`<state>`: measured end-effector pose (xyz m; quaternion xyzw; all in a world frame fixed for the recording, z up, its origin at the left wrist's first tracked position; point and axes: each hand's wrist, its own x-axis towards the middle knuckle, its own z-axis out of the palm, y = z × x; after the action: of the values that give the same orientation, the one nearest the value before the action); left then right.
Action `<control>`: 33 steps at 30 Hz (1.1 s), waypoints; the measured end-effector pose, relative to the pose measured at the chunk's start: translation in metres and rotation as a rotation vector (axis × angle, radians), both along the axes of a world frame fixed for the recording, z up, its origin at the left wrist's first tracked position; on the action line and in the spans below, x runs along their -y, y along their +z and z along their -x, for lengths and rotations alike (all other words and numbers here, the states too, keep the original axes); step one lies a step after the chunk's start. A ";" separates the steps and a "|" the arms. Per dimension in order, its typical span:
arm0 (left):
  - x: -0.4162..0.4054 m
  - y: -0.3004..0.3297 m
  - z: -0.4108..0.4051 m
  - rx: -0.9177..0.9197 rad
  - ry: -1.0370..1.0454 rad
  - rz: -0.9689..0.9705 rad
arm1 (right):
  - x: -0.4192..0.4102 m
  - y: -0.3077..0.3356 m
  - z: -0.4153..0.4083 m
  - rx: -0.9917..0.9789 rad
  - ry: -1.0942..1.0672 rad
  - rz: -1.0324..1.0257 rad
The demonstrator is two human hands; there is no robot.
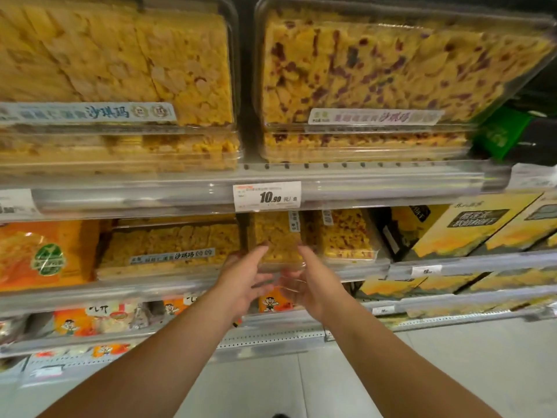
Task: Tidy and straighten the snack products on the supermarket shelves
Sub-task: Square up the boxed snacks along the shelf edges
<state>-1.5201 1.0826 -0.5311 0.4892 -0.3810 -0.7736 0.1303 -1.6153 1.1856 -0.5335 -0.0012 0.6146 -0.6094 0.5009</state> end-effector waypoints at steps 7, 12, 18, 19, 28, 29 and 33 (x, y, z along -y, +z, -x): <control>-0.014 0.008 -0.005 -0.045 0.204 0.102 | -0.003 0.005 -0.004 0.025 0.071 0.084; -0.015 0.010 -0.051 -0.111 0.235 0.056 | 0.000 0.009 -0.049 0.103 0.189 0.164; 0.023 0.020 -0.110 -0.006 0.263 0.317 | 0.017 0.002 -0.090 0.024 0.281 0.049; 0.036 0.022 -0.122 -0.001 0.260 0.368 | 0.022 0.002 -0.090 0.001 0.255 0.033; 0.157 0.050 -0.210 -0.025 0.003 0.777 | 0.067 0.033 -0.038 -0.643 -0.082 -0.121; 0.166 0.050 -0.211 -0.007 -0.011 0.810 | 0.074 0.033 -0.035 -0.694 -0.037 -0.118; 0.191 0.045 -0.210 0.046 -0.061 0.871 | 0.097 0.032 -0.033 -0.741 0.118 -0.090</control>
<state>-1.3097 0.8912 -0.4858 0.3941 -0.6889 -0.5331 0.2931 -1.5819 1.0881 -0.5018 -0.2351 0.7790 -0.5102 0.2784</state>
